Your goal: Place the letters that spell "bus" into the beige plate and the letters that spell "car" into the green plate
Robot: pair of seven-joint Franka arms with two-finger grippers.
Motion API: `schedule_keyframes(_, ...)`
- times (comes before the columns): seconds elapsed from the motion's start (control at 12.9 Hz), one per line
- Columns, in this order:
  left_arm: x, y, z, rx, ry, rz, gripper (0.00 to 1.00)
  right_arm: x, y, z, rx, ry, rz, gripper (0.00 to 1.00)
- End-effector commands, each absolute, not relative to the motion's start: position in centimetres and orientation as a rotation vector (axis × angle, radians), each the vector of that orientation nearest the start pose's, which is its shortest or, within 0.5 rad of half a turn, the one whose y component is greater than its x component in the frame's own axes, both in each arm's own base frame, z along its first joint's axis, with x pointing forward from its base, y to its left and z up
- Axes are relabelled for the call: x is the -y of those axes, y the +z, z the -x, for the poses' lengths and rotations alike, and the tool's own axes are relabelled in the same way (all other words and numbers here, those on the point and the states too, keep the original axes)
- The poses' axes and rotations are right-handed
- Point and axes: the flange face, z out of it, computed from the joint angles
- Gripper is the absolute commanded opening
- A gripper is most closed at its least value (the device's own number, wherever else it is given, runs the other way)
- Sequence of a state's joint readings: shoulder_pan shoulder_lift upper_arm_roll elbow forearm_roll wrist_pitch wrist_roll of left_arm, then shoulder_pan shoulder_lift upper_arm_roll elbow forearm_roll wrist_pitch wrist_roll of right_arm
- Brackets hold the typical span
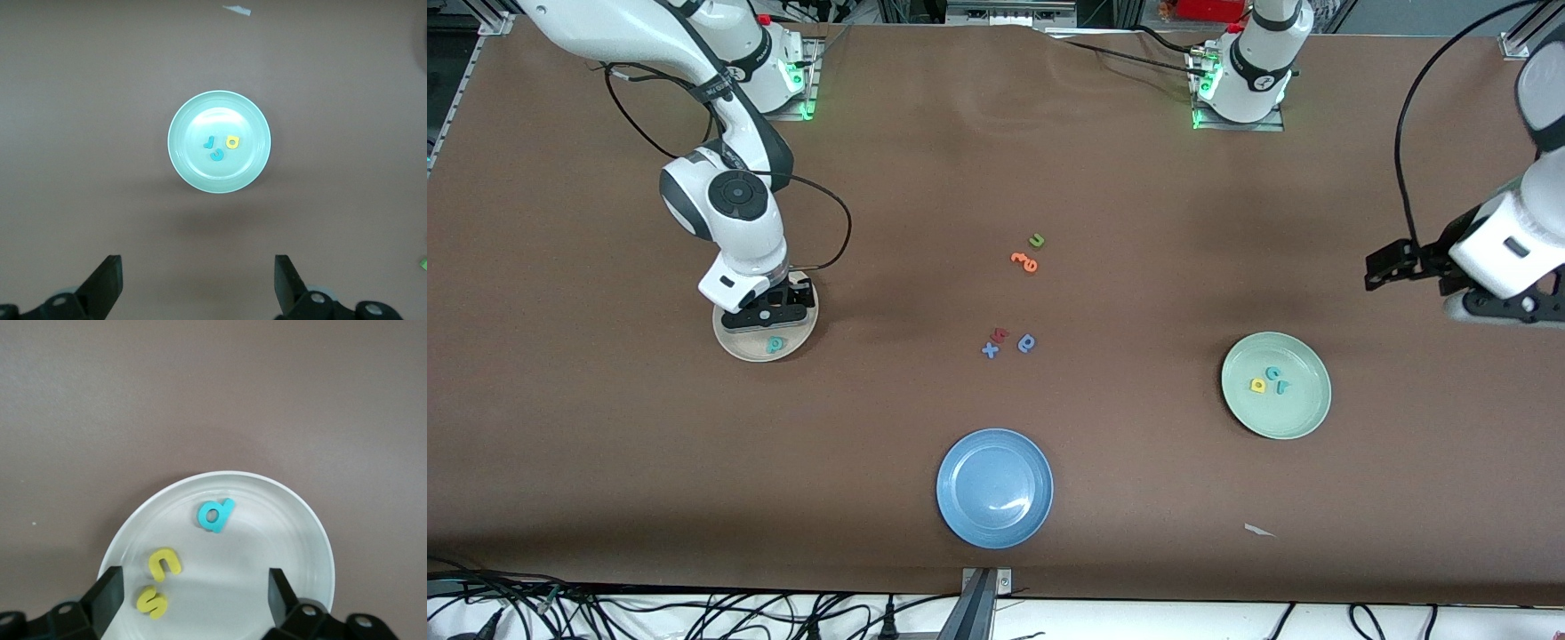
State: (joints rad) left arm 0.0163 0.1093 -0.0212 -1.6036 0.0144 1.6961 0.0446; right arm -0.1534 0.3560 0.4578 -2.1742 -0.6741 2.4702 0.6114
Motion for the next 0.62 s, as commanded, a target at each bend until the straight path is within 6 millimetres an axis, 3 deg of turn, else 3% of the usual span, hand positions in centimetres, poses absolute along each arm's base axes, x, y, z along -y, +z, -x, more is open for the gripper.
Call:
schedule_keyframes(0.0, 0.6, 57.2, -57.3, -0.117, -0.010, 3.145, 1.00, -17.4, 27.0, -53.3, 0.229, -0.173, 3.334, 0.98)
schedule_keyframes(0.23, -0.4, 57.6, -56.5, -0.101, -0.008, 3.143, 1.00, -20.5, 32.7, -55.5, 0.168, -0.046, 3.368, 0.98)
schedule_keyframes(0.54, -1.4, 58.1, -56.1, -0.086, 0.019, 3.144, 1.00, -20.0, 39.1, -57.3, 0.215, 0.145, 3.344, 0.98)
